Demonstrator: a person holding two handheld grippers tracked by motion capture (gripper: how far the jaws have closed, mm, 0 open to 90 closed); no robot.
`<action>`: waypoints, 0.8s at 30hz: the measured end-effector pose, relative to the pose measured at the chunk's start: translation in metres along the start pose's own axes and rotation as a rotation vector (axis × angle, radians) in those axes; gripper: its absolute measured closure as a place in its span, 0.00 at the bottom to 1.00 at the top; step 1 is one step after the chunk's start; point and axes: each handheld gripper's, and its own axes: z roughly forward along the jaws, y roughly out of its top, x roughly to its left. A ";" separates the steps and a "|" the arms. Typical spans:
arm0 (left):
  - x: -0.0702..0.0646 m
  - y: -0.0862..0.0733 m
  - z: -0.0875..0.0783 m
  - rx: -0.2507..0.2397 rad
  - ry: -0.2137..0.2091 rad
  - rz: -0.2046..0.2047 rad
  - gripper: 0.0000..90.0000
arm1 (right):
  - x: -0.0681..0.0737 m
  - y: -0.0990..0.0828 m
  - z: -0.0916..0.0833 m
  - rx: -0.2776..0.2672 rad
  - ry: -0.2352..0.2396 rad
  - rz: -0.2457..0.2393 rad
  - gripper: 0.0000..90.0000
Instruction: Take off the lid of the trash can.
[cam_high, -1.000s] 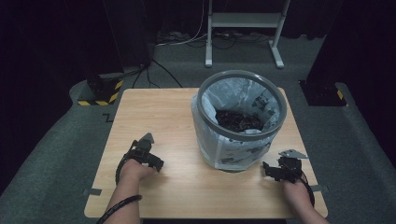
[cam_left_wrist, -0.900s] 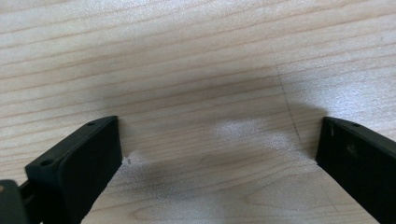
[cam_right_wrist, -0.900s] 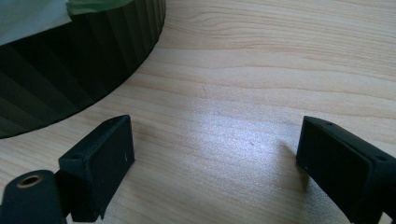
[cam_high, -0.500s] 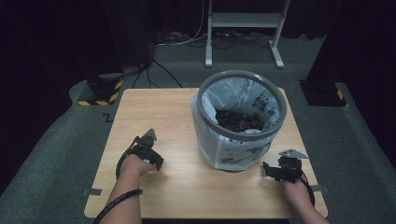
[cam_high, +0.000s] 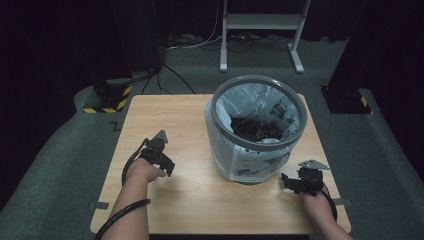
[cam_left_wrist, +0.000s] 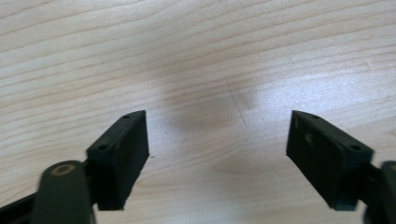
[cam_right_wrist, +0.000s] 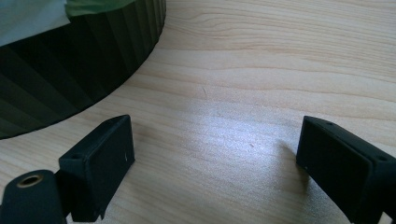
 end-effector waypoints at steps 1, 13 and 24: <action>0.001 0.000 -0.004 -0.002 -0.005 0.003 0.28 | 0.000 0.000 0.000 0.000 0.001 0.001 0.12; 0.000 -0.005 -0.060 0.008 0.007 -0.027 0.42 | -0.001 0.001 0.001 -0.002 0.008 -0.008 0.12; -0.008 0.000 -0.110 -0.046 -0.022 -0.042 0.42 | -0.001 0.001 0.001 -0.004 0.008 -0.011 0.12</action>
